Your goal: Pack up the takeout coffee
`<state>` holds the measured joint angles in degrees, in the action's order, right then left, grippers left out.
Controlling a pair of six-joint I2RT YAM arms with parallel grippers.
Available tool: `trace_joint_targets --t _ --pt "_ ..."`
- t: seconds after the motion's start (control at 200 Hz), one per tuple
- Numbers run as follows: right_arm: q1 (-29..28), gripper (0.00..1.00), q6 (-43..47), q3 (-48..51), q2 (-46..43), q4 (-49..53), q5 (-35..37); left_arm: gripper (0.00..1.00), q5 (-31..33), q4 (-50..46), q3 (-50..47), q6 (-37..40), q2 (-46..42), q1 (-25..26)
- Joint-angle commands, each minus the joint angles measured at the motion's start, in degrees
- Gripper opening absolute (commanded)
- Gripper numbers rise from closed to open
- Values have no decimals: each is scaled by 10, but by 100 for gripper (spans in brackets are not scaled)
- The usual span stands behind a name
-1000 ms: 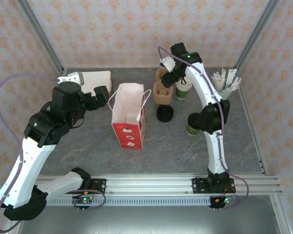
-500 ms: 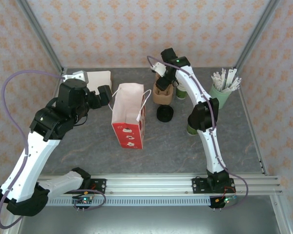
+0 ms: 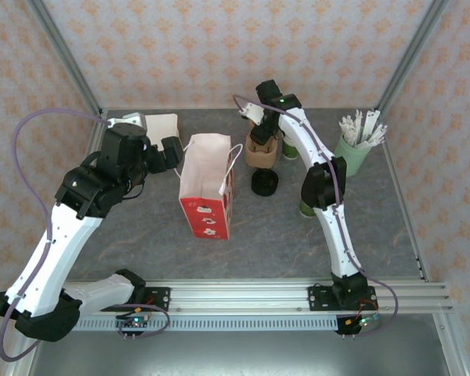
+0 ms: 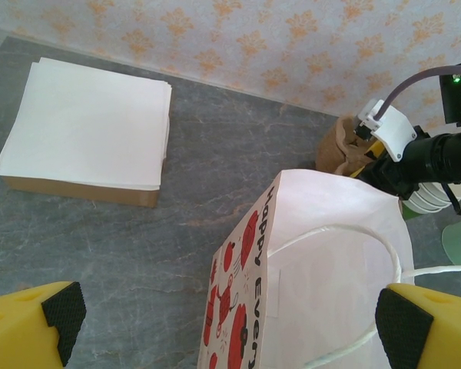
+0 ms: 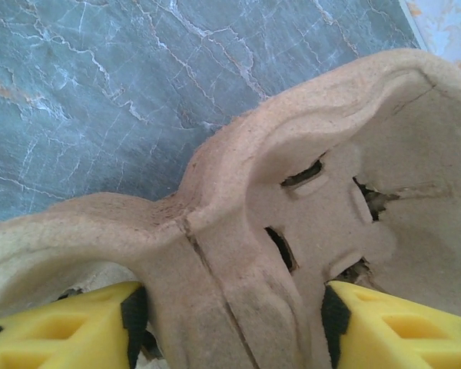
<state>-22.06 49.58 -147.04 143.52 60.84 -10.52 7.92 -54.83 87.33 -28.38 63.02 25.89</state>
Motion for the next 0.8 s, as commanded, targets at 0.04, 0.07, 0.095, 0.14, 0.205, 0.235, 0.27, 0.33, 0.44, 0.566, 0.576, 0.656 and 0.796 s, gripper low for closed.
trace_joint_targets --t 0.04,0.07,0.095,0.14,0.205,0.235,0.27,0.33,0.44,0.566,0.576,0.656,0.796 --pt "1 55 7 -18 4 3 -1 100 3 -17 19 9 5 -1" --pt "2 53 8 -19 4 4 0 100 2 -18 19 10 6 -1" --pt "1 51 9 -19 3 6 1 100 2 -18 19 11 6 -1" --pt "1 47 10 -19 2 7 5 100 2 -19 18 10 6 -1" --pt "1 45 12 -19 1 9 9 100 2 -20 19 11 6 -1" --pt "1 44 13 -19 0 9 11 100 1 -20 19 11 6 -1" --pt "1 43 14 -20 -2 9 12 100 0 -20 19 11 6 -1" --pt "1 42 14 -20 -4 9 12 100 -1 -20 20 11 6 0" --pt "1 39 17 -20 -11 5 12 100 -2 -20 20 11 7 -1" --pt "2 34 23 -20 -17 4 18 100 -4 -20 20 11 5 -1" --pt "1 33 23 -20 -18 4 19 100 -4 -20 20 12 6 -1" --pt "1 31 24 -20 -21 3 19 100 -4 -20 20 12 5 -1" --pt "3 31 24 -21 -27 3 16 100 -2 -21 20 12 3 -1"
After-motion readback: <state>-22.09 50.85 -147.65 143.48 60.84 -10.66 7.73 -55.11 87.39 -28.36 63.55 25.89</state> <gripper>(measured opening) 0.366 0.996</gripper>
